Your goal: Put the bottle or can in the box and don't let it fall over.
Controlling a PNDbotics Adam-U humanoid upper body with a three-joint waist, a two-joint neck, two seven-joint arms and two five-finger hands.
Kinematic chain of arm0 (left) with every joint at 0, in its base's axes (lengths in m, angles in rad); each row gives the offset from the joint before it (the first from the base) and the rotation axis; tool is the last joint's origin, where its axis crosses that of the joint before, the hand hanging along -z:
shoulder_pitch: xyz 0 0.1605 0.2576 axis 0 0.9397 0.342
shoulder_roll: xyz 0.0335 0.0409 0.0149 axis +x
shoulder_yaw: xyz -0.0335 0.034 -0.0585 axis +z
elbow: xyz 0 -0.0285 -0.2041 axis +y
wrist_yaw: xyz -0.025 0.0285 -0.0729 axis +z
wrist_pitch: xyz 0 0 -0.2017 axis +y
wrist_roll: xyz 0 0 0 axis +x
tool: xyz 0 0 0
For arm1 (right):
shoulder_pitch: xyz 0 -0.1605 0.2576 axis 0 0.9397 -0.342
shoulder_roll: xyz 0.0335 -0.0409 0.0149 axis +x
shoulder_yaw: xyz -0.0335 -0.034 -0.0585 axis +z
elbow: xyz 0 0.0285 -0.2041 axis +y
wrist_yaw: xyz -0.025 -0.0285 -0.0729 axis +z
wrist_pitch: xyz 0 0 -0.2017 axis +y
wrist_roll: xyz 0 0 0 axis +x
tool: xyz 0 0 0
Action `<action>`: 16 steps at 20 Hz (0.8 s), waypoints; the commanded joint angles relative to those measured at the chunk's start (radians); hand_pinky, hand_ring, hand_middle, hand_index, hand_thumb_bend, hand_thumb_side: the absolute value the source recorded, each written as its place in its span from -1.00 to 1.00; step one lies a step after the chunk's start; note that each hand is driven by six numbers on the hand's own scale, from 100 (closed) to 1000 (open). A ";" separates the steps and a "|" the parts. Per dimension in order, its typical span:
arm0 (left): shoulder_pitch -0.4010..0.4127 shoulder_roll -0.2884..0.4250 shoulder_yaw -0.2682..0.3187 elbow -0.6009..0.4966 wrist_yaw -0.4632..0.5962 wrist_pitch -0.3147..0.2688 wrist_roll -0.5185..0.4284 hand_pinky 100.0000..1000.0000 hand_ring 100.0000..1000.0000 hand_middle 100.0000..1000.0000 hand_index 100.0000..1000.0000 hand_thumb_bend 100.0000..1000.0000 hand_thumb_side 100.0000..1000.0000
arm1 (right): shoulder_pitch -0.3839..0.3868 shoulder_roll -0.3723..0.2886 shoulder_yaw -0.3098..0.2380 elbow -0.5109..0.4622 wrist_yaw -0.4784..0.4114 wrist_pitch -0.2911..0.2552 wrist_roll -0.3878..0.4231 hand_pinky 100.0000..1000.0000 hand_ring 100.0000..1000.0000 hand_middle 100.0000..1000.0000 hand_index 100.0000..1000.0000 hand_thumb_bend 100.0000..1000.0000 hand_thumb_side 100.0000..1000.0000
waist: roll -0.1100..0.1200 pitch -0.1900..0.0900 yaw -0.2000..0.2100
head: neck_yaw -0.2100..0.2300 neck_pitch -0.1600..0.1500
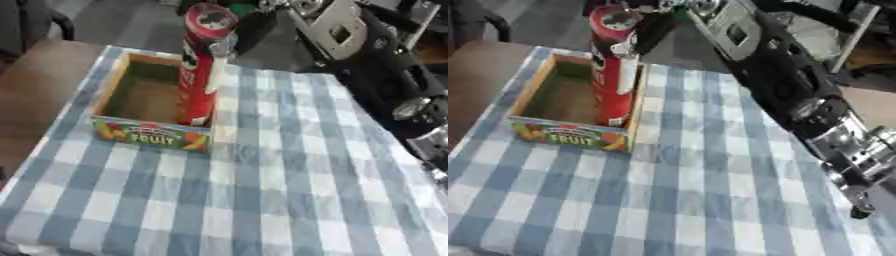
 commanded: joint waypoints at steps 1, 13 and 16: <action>-0.014 0.000 0.003 -0.017 0.002 -0.001 0.001 0.25 -0.14 -0.16 0.23 -0.25 0.12 | -0.011 -0.009 -0.002 0.000 0.042 -0.044 0.025 0.10 0.40 0.70 0.96 -1.00 -0.17 | 0.007 -0.008 0.001 | -0.005 -0.010; -0.010 -0.002 0.007 -0.016 -0.001 0.000 0.006 0.25 -0.14 -0.17 0.22 -0.23 0.11 | -0.007 -0.019 -0.010 -0.088 0.066 -0.128 -0.046 0.91 0.95 1.00 1.00 -0.63 0.04 | 0.009 -0.005 -0.013 | -0.002 -0.016; -0.002 0.001 0.011 -0.014 -0.003 0.001 0.010 0.25 -0.14 -0.17 0.22 -0.23 0.11 | 0.006 -0.045 -0.033 -0.146 0.001 -0.098 -0.128 0.82 0.87 0.96 1.00 -0.72 0.02 | 0.010 -0.010 -0.034 | 0.011 -0.010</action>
